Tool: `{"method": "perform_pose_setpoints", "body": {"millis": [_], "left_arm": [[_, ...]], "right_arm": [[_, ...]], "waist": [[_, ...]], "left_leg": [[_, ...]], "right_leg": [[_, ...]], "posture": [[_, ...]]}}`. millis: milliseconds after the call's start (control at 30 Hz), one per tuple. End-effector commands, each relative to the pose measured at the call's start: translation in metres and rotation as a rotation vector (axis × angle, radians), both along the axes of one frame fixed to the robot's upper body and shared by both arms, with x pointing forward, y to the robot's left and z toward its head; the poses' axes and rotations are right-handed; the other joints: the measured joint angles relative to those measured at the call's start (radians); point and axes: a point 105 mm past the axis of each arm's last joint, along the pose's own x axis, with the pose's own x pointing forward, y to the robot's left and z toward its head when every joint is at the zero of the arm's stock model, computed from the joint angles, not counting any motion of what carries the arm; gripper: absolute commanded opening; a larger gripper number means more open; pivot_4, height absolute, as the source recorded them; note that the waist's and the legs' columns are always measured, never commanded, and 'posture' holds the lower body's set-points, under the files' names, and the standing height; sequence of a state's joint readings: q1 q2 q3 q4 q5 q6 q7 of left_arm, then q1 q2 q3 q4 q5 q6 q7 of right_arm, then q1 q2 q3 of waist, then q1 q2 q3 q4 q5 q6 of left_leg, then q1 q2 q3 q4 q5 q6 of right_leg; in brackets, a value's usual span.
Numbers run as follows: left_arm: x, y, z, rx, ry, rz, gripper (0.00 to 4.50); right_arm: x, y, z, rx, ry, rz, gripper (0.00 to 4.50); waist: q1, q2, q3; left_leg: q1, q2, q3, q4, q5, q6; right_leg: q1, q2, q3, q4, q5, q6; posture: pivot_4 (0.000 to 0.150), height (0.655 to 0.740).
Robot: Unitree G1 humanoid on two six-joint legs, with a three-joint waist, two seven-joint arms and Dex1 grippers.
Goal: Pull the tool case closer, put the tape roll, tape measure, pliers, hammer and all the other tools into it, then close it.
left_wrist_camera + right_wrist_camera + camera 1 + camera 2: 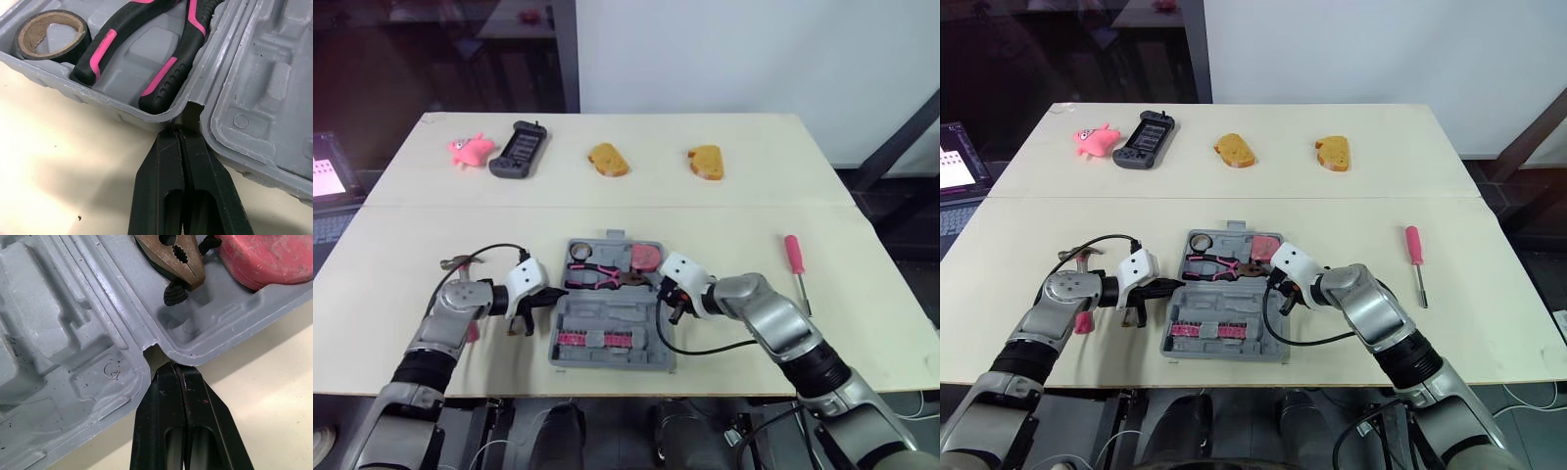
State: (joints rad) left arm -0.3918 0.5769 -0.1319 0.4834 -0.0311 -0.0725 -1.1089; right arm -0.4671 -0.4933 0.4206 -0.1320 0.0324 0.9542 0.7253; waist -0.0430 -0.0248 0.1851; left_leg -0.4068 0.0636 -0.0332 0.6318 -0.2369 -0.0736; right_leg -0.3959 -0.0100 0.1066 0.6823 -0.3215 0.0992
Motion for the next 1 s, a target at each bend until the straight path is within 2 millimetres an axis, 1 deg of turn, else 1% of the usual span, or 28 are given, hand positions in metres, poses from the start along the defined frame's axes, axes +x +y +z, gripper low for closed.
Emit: {"method": "perform_pose_setpoints", "body": {"millis": [33,233,400,600,700,833,900,1000], "left_arm": [[-0.011,-0.018,-0.007,-0.018,0.029,-0.081,0.04],[-0.016,-0.018,-0.008,-0.015,0.041,-0.089,0.04],[-0.017,-0.015,-0.010,-0.012,0.047,-0.084,0.04],[-0.015,-0.013,-0.010,-0.008,0.043,-0.071,0.04],[-0.012,-0.010,-0.009,-0.007,0.039,-0.057,0.04],[-0.011,-0.002,-0.009,0.007,0.037,-0.034,0.04],[-0.010,0.006,-0.007,0.009,0.034,-0.016,0.04],[-0.008,0.023,0.001,0.015,0.005,0.027,0.04]], "right_arm": [[-0.013,0.014,-0.008,0.027,0.042,0.053,0.00],[-0.011,0.010,-0.010,0.015,0.036,0.040,0.00],[-0.010,0.012,-0.009,0.019,0.035,0.041,0.00],[-0.012,0.013,-0.010,0.020,0.041,0.045,0.00],[-0.012,0.010,-0.010,0.012,0.038,0.044,0.00],[-0.005,-0.001,-0.006,0.004,0.018,0.012,0.00],[-0.004,-0.011,-0.005,-0.017,0.010,0.002,0.00],[-0.001,-0.031,0.001,-0.043,-0.015,-0.018,0.00]], "waist": [[0.000,0.000,0.000],[-0.001,0.000,0.000],[-0.001,0.000,0.000],[-0.001,0.000,0.000],[-0.001,0.000,0.000],[-0.001,0.000,0.000],[0.000,0.000,0.000],[-0.001,0.000,0.000]], "left_leg": [[0.000,0.000,0.000,0.000,0.000,0.000],[0.000,0.000,0.000,0.000,0.000,0.000],[0.000,0.000,0.000,0.000,0.000,0.000],[0.000,0.000,0.000,0.000,0.000,0.000],[0.000,0.000,0.000,0.000,0.000,0.000],[0.000,0.000,0.000,0.000,0.000,0.000],[0.000,0.000,0.000,0.000,0.000,0.000],[0.000,0.000,0.000,0.000,0.000,0.000]], "right_leg": [[0.000,0.000,0.000,0.000,0.000,0.000],[0.000,0.000,0.000,0.000,0.000,0.000],[0.000,0.000,0.000,0.000,0.000,0.000],[0.000,0.000,0.000,0.000,0.000,0.000],[0.000,0.000,0.000,0.000,0.000,0.000],[0.000,0.000,0.000,0.000,0.000,0.000],[0.000,0.000,0.000,0.000,0.000,0.000],[0.000,0.000,0.000,0.000,0.000,0.000]], "posture": [[0.150,0.7400],[0.150,0.7400],[0.150,0.7400],[0.150,0.7400],[0.150,0.7400],[0.150,0.7400],[0.150,0.7400],[0.150,0.7400]]}}
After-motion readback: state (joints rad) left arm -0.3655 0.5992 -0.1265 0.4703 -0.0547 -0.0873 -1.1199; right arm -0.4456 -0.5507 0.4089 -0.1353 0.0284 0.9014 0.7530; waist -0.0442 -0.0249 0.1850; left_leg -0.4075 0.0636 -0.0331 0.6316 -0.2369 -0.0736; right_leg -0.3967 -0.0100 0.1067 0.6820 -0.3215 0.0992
